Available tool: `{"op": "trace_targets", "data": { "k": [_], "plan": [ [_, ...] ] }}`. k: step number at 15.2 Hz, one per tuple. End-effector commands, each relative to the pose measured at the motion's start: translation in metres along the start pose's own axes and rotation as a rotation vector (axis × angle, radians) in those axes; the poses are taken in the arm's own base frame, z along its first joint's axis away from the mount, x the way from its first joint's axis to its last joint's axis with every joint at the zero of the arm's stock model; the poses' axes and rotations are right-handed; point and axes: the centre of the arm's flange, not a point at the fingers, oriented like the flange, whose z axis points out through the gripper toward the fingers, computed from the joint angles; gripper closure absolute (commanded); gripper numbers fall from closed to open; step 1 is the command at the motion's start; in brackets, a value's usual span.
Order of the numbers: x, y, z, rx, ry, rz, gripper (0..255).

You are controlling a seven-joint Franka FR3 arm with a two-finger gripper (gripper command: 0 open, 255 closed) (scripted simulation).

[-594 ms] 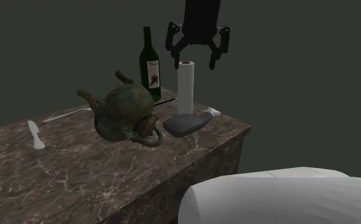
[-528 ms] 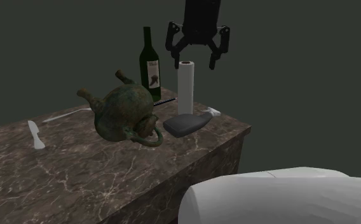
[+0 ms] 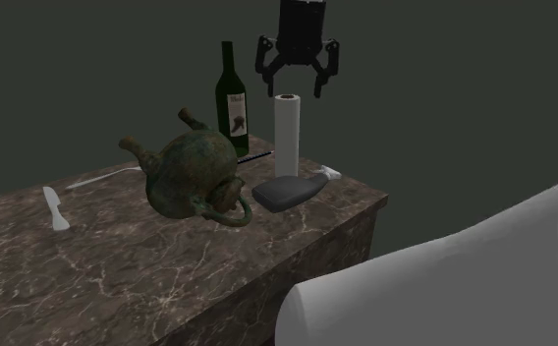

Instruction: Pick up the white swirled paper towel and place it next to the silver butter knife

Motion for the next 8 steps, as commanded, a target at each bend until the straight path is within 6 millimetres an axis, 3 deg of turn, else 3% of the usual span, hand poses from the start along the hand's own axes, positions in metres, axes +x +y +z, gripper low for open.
{"op": "trace_targets", "data": {
  "k": [1,4,8],
  "plan": [
    [0.028,0.001,0.010,-0.006,0.009,0.007,0],
    [0.065,0.003,0.017,-0.016,0.021,0.018,0],
    [0.071,0.004,0.034,-0.018,0.023,0.020,0]
  ]
}}
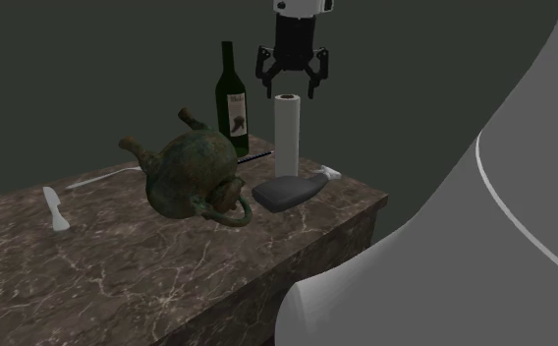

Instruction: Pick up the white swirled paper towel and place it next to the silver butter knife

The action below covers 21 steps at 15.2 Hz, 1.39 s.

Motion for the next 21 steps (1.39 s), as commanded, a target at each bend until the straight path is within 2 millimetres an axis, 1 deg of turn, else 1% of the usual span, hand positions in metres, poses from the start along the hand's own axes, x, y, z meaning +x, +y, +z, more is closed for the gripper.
{"op": "trace_targets", "data": {
  "k": [1,5,12,13,21],
  "plan": [
    [0.002,0.000,0.010,0.000,0.001,0.000,0],
    [0.002,0.000,0.029,0.000,0.001,0.000,0],
    [0.002,0.000,0.029,0.000,0.001,0.000,0],
    [0.002,0.000,0.029,0.000,0.001,0.000,255],
    [0.002,0.000,0.029,0.000,0.001,0.000,255]
  ]
}}
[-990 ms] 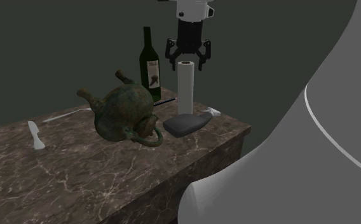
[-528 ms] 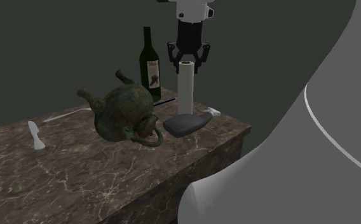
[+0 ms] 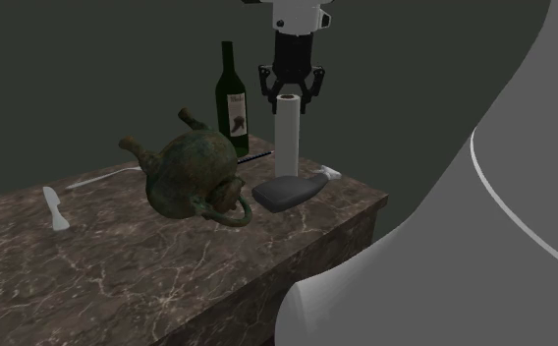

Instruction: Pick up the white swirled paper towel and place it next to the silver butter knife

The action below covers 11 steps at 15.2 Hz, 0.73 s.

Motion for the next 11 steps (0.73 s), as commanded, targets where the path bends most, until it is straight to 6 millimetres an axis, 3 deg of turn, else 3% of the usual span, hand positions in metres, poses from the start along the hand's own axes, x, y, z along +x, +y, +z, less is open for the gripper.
{"op": "trace_targets", "data": {
  "k": [1,11],
  "plan": [
    [0.000,0.000,0.000,0.000,0.000,0.000,255],
    [0.009,-0.002,-0.052,0.000,0.000,0.000,255]
  ]
}}
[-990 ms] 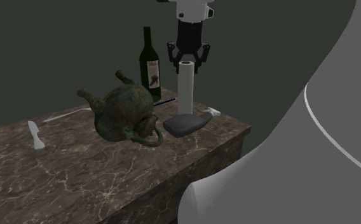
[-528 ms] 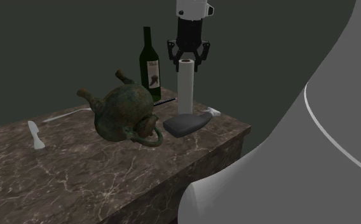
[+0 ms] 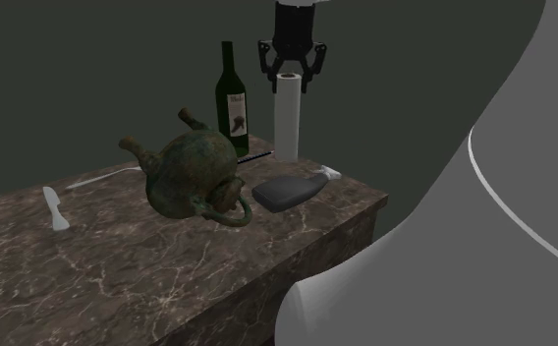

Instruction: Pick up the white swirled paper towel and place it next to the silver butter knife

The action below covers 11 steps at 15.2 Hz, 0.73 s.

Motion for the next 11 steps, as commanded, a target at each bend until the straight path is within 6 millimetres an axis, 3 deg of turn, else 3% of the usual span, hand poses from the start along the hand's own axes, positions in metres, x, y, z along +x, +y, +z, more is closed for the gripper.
{"op": "trace_targets", "data": {
  "k": [1,11],
  "plan": [
    [0.002,-0.001,-0.011,0.000,0.000,0.000,255],
    [0.011,-0.002,-0.063,0.000,0.000,0.000,255]
  ]
}}
